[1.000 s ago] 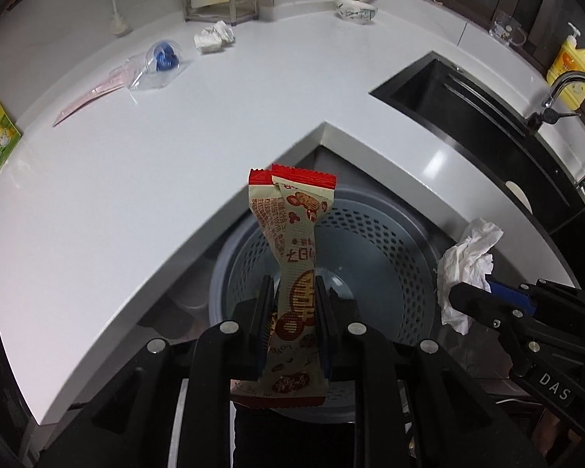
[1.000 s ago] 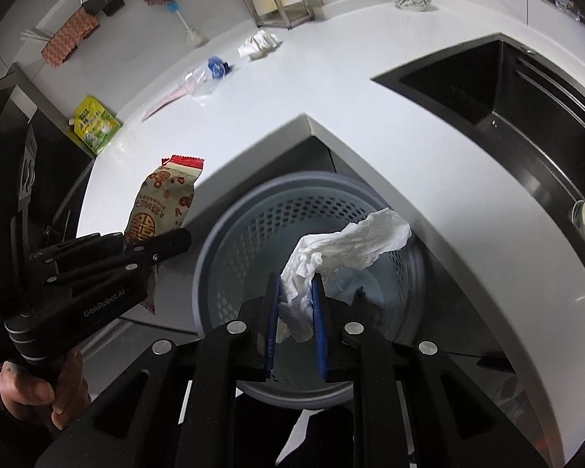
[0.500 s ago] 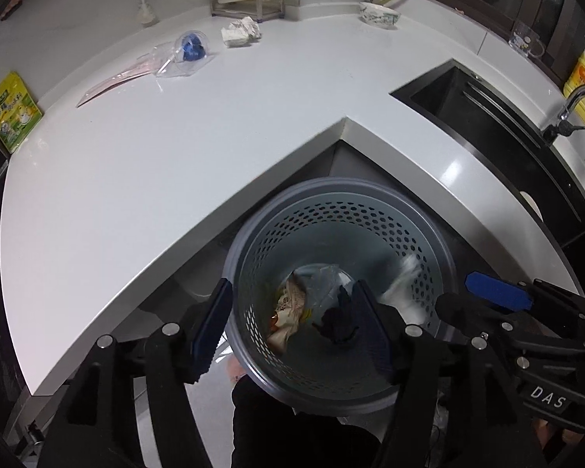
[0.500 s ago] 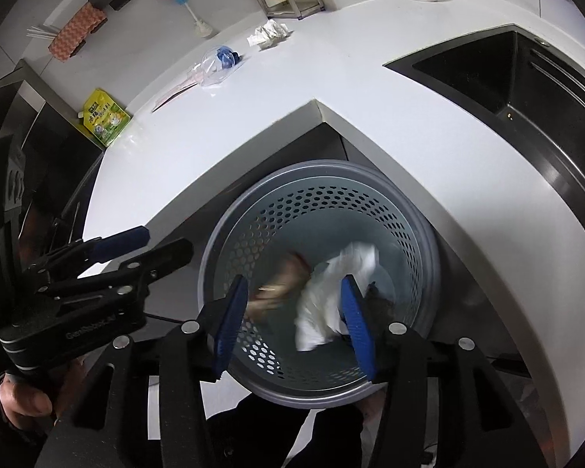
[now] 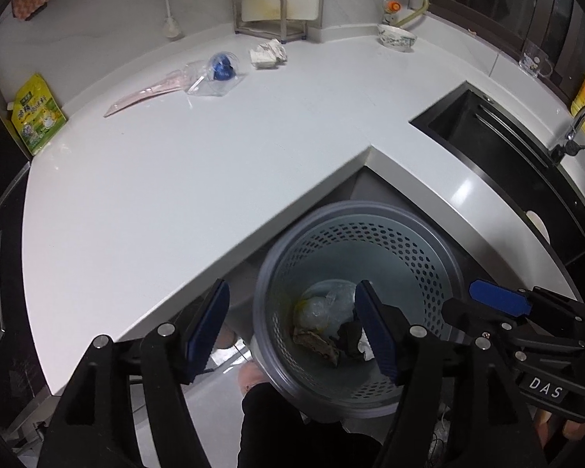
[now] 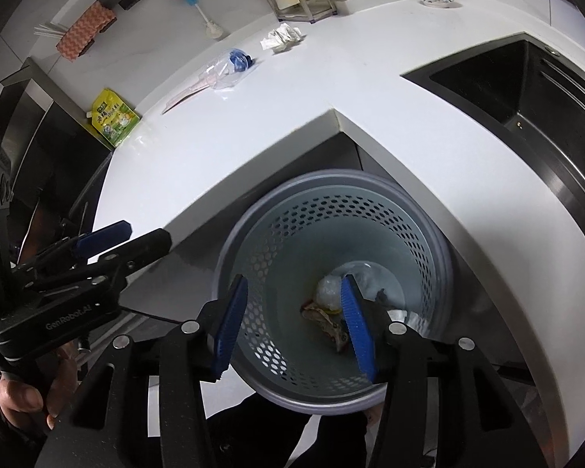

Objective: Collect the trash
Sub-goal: 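Withdraw both tools from the wastebasket toward the countertop, then grasp the clear plastic cup with blue lid with the left tool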

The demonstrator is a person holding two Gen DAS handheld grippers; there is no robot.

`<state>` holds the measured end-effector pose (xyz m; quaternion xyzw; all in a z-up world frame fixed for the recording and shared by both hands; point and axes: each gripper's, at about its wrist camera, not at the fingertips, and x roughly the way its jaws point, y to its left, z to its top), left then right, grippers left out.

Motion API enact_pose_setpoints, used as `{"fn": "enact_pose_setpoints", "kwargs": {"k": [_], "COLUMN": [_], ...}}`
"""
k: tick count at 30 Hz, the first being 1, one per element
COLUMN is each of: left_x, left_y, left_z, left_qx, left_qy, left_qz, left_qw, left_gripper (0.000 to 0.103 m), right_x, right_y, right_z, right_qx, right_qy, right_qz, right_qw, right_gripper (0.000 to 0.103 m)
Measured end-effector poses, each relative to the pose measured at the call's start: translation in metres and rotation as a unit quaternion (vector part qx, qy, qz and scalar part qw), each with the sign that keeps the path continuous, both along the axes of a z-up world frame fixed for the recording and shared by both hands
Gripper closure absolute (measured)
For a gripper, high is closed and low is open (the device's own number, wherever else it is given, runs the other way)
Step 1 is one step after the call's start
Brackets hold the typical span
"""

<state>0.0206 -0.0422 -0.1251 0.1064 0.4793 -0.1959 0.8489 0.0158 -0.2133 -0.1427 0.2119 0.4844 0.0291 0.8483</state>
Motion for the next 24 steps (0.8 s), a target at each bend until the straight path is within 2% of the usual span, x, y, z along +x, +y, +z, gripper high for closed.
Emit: {"fn": "enact_pose_setpoints", "kwargs": {"k": [8,17,24], "left_x": [0.039,0.136,0.206], "left_y": [0.024,0.039,0.028], "left_z": [0.023,0.046,0.035], "left_qx": [-0.012,-0.029,-0.038], "left_qy": [-0.027,-0.091,-0.116], "left_qz": [0.029,0.078,0.106], "left_qw": [0.9991,0.9923,0.9869], "left_gripper": [0.03,0.021,0.018], "right_x": [0.037,0.113,0.19], "right_y": [0.004,-0.003,-0.021], "right_z": [0.014,0.032,0.037], "right_qx": [-0.003,-0.029,-0.05], "right_qy": [-0.017,-0.042,-0.063], "right_qz": [-0.005,-0.023,-0.028], "right_qw": [1.0,0.998,0.996], "right_gripper": [0.054,0.053,0.053]}}
